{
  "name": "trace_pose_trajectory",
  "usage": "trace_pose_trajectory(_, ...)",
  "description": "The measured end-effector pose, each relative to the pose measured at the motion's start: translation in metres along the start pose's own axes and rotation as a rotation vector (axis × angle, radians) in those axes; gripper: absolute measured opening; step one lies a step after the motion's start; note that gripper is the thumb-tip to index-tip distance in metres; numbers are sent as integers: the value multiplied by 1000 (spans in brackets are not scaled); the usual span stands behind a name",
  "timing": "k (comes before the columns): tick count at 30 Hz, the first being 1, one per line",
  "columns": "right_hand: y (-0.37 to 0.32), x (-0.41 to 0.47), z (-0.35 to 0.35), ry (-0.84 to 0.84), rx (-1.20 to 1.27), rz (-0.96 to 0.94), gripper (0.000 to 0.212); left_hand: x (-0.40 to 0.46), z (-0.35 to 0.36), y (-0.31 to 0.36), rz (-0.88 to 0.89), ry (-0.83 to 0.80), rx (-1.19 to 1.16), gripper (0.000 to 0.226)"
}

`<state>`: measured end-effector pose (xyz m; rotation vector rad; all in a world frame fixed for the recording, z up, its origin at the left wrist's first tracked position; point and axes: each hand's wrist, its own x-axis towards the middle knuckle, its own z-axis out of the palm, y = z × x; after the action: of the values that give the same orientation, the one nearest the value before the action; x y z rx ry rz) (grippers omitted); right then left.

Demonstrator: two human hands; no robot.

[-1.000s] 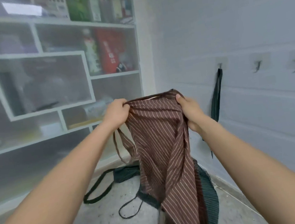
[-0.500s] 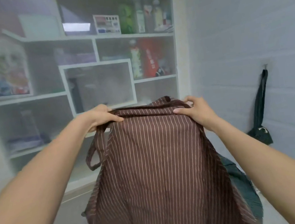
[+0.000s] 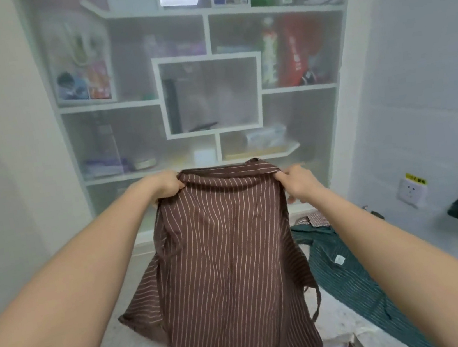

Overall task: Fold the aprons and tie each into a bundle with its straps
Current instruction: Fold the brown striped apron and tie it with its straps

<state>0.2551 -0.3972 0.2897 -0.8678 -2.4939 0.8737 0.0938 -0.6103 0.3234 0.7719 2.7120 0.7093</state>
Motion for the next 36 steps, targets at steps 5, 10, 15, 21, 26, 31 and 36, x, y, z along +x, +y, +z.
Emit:
trace_pose_trajectory(5, -10, 11, 26, -90, 268, 66, 34, 6, -2, -26, -164, -119, -139, 33)
trace_pose_trajectory(10, -18, 45, 61, -99, 330, 85, 35, 49, -1, -52, -155, 53, 104, 43)
trace_pose_trajectory(15, -16, 100, 123, -251, 406, 160, 33, 129, 20, -105, -132, 216, 224, 34)
trace_pose_trajectory(21, -6, 186, 226, -341, 416, 284, 29, 243, 61, -181, -145, 164, 119, 30)
trace_pose_trajectory(26, 9, 254, 310, -297, 280, 374, 37, 330, 104, -236, -189, 107, -5, 26)
trace_pose_trajectory(31, 29, 293, 371, -261, 193, 339, 35, 390, 145, -263, -249, 107, -118, 25)
trace_pose_trajectory(36, 61, 280, 425, -414, -21, 261, 65, 386, 203, -282, -50, 148, 151, 72)
